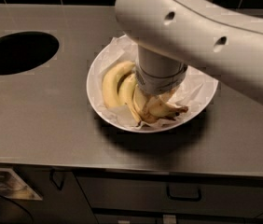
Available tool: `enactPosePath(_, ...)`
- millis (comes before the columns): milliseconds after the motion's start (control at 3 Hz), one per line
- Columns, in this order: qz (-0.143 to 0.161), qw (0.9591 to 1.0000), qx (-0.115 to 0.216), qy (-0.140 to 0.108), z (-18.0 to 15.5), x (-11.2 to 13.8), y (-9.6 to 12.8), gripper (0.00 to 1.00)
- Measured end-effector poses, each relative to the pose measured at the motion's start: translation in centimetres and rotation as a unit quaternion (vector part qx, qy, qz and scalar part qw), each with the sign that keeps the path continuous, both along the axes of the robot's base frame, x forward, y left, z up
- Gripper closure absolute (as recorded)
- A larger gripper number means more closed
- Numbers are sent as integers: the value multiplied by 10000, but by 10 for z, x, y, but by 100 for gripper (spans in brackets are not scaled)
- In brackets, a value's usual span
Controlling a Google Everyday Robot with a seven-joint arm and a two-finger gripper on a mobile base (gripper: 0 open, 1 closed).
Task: Pick banana from white bowl
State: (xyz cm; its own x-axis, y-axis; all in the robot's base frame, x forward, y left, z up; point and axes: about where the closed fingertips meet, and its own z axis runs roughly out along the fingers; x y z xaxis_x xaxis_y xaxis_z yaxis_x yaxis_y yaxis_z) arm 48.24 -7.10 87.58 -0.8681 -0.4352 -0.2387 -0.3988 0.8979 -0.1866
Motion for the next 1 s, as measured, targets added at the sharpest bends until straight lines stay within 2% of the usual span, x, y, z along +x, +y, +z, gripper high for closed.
enactPosePath(333, 247, 9997, 61, -60, 11, -6, -5, 100)
enactPosePath(667, 687, 9972, 175, -229, 34, -19, -13, 100)
enactPosePath(1000, 1075, 9930, 246, -430, 55, -29, -17, 100)
